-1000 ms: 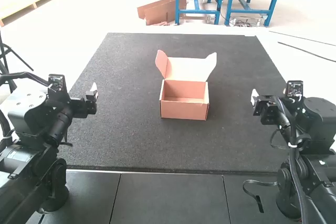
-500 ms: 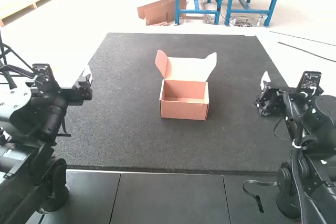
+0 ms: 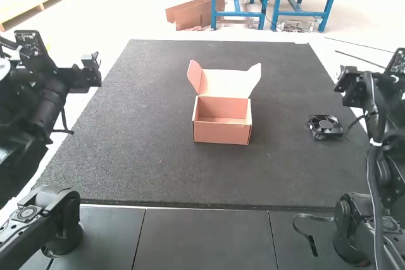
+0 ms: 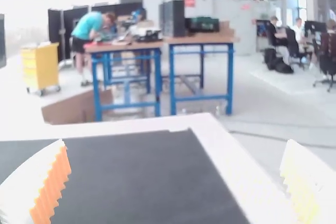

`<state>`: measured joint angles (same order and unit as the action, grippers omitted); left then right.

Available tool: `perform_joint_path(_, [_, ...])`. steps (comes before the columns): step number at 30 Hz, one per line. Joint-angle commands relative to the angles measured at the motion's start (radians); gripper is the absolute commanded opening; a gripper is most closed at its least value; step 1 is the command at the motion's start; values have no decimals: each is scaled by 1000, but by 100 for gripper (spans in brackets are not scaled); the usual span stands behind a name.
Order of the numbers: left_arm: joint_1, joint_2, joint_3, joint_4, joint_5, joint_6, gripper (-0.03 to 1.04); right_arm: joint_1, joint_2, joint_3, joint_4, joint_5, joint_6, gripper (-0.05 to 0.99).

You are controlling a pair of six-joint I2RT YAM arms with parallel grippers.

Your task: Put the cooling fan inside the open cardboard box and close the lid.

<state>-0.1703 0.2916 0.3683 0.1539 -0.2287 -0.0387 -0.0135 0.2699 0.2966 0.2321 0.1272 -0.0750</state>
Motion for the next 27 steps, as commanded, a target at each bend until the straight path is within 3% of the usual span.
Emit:
perform_joint_path(1, [0,78,110,-16,2,-7,97,-31,84,108,-7,2,-2,92])
perform_joint_path(11, [9,399,389,-217,-1,-10,97,-85,443,361,-293,25,142,92])
perform_joint_path(14, [15,480,451,-313,0,-96,97,-135,525,404,-398,17,181,92])
perform_joint_path(17, [12,529,495,-402,6,-151,97,-194,608,411,-451,-3,198,92])
perform_joint_path(20, [8,541,515,-421,15,-151,97,-255,704,434,-505,-18,113,91])
perform_joint_path(21, [8,544,520,-424,26,-150,97,-273,735,447,-537,-44,55,91])
perform_joint_path(23, [8,546,528,-430,26,-147,97,-309,781,489,-609,-149,-68,91])
perform_joint_path(27, [6,575,566,-496,29,-105,97,-350,845,546,-613,-146,-233,88])
